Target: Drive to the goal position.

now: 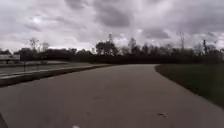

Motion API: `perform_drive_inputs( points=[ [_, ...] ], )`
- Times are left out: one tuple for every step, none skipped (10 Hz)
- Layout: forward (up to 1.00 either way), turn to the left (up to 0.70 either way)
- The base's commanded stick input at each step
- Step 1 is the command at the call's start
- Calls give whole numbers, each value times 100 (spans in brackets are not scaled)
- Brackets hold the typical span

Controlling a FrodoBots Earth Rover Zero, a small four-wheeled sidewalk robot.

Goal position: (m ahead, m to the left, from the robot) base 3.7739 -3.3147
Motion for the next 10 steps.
perform_drive_inputs(
  points=[
    [0,0],
    [0,0],
    [0,0],
    [0,0],
    [100,0],
    [100,0],
    [100,0],
    [100,0],
    [100,0],
    [100,0]
  ],
)
